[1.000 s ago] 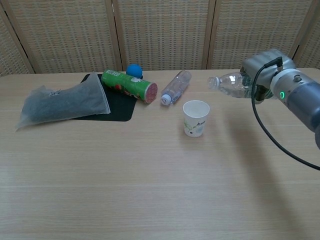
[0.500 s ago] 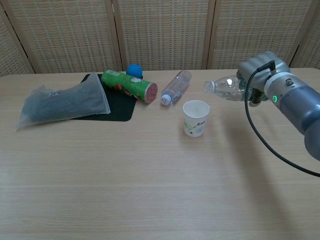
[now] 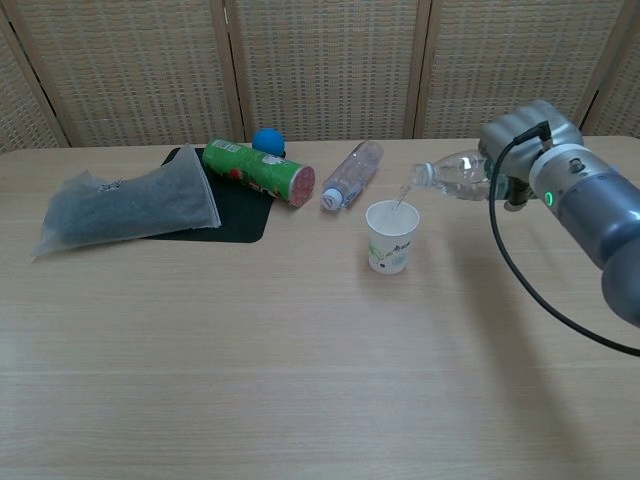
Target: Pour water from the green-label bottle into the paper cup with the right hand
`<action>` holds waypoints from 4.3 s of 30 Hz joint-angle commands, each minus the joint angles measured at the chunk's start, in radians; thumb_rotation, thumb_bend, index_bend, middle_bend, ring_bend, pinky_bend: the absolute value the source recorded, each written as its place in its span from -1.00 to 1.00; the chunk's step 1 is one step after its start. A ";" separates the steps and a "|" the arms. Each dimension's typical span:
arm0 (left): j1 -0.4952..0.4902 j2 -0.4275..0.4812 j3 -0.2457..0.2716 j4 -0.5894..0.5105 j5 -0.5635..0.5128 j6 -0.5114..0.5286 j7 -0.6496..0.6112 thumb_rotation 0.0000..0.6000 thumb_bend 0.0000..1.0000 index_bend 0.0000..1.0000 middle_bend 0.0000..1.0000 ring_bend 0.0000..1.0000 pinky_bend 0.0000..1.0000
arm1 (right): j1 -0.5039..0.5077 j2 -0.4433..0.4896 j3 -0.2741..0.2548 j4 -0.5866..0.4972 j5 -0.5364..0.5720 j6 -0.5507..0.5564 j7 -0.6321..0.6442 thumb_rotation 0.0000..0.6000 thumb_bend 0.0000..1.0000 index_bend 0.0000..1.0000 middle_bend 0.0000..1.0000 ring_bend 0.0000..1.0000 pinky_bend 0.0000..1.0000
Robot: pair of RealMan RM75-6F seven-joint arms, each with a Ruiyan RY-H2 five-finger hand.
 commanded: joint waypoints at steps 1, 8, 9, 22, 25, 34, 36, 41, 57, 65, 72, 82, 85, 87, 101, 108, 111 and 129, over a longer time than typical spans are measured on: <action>-0.001 0.000 0.000 0.000 0.000 -0.001 0.001 1.00 -0.90 -1.00 -1.00 -1.00 -1.00 | 0.001 -0.003 0.004 0.000 0.005 0.002 -0.006 1.00 0.18 0.20 0.15 -0.08 0.51; -0.001 0.000 0.000 0.001 -0.001 -0.001 0.000 1.00 -0.90 -1.00 -1.00 -1.00 -1.00 | -0.001 -0.001 0.007 0.003 0.005 0.001 -0.001 1.00 0.18 0.20 0.15 -0.08 0.51; -0.001 0.000 0.000 0.001 -0.001 -0.001 -0.001 1.00 -0.90 -1.00 -1.00 -1.00 -1.00 | -0.001 -0.001 0.006 0.003 0.004 0.001 0.001 1.00 0.18 0.20 0.15 -0.08 0.51; 0.003 0.004 0.003 -0.001 0.010 0.004 -0.008 1.00 -0.90 -1.00 -1.00 -1.00 -1.00 | -0.023 0.012 0.033 -0.015 -0.039 -0.003 0.166 1.00 0.18 0.20 0.15 -0.08 0.51; 0.004 0.003 0.004 0.000 0.013 0.007 -0.009 1.00 -0.90 -1.00 -1.00 -1.00 -1.00 | -0.030 0.012 0.055 -0.024 -0.033 -0.009 0.227 1.00 0.18 0.20 0.15 -0.08 0.51; 0.006 0.007 0.006 -0.001 0.019 0.008 -0.016 1.00 -0.89 -1.00 -1.00 -1.00 -1.00 | -0.061 0.046 0.115 -0.103 -0.030 -0.029 0.419 1.00 0.18 0.20 0.16 -0.08 0.51; 0.006 0.007 0.007 0.000 0.022 0.010 -0.018 1.00 -0.89 -1.00 -1.00 -1.00 -1.00 | -0.073 0.058 0.130 -0.125 -0.037 -0.036 0.487 1.00 0.18 0.20 0.16 -0.08 0.51; 0.009 0.012 0.009 -0.003 0.031 0.014 -0.026 1.00 -0.90 -1.00 -1.00 -1.00 -1.00 | -0.123 0.103 0.178 -0.197 -0.045 -0.104 0.740 1.00 0.18 0.20 0.16 -0.08 0.51; 0.015 0.015 0.022 -0.012 0.061 0.023 -0.024 1.00 -0.90 -1.00 -1.00 -1.00 -1.00 | -0.224 0.039 0.146 0.006 -0.298 -0.189 1.534 1.00 0.18 0.20 0.16 -0.08 0.47; 0.013 0.012 0.019 -0.012 0.048 0.016 -0.021 1.00 -0.89 -1.00 -1.00 -1.00 -1.00 | -0.197 -0.060 0.102 0.191 -0.363 -0.174 1.651 1.00 0.18 0.20 0.16 -0.08 0.29; 0.009 0.010 0.017 -0.012 0.036 0.007 -0.016 1.00 -0.89 -1.00 -1.00 -1.00 -1.00 | -0.180 -0.099 0.089 0.275 -0.376 -0.190 1.695 1.00 0.13 0.20 0.16 -0.08 0.21; 0.006 0.009 0.018 -0.015 0.035 0.001 -0.010 1.00 -0.89 -1.00 -1.00 -1.00 -1.00 | -0.177 -0.130 0.089 0.336 -0.373 -0.197 1.737 1.00 -0.46 0.10 -0.18 -0.41 -0.21; 0.006 0.010 0.018 -0.015 0.037 0.001 -0.012 1.00 -0.89 -1.00 -1.00 -1.00 -1.00 | -0.178 -0.132 0.083 0.342 -0.380 -0.196 1.751 1.00 -0.85 -0.16 -0.43 -0.66 -0.44; 0.007 0.010 0.019 -0.016 0.040 0.004 -0.013 1.00 -0.89 -1.00 -1.00 -1.00 -1.00 | -0.179 -0.132 0.076 0.347 -0.389 -0.193 1.758 1.00 -0.99 -0.31 -0.56 -0.79 -0.57; 0.008 0.019 0.024 -0.018 0.054 0.004 -0.031 1.00 -0.89 -1.00 -1.00 -1.00 -1.00 | -0.194 -0.098 0.065 0.304 -0.391 -0.191 1.713 1.00 -1.00 -0.65 -0.91 -1.00 -0.87; 0.010 0.023 0.029 -0.015 0.071 0.009 -0.043 1.00 -0.90 -1.00 -1.00 -1.00 -1.00 | -0.225 -0.002 0.016 0.213 -0.398 -0.264 1.640 1.00 -1.00 -1.00 -1.00 -1.00 -1.00; 0.012 0.025 0.031 -0.014 0.078 0.013 -0.048 1.00 -0.89 -1.00 -1.00 -1.00 -1.00 | -0.244 0.044 0.007 0.161 -0.386 -0.275 1.592 1.00 -1.00 -1.00 -1.00 -1.00 -1.00; 0.036 0.034 0.054 -0.016 0.160 0.069 -0.062 1.00 -0.89 -1.00 -1.00 -1.00 -1.00 | -0.407 0.429 -0.125 -0.237 -0.499 -0.079 1.216 1.00 -1.00 -1.00 -1.00 -1.00 -1.00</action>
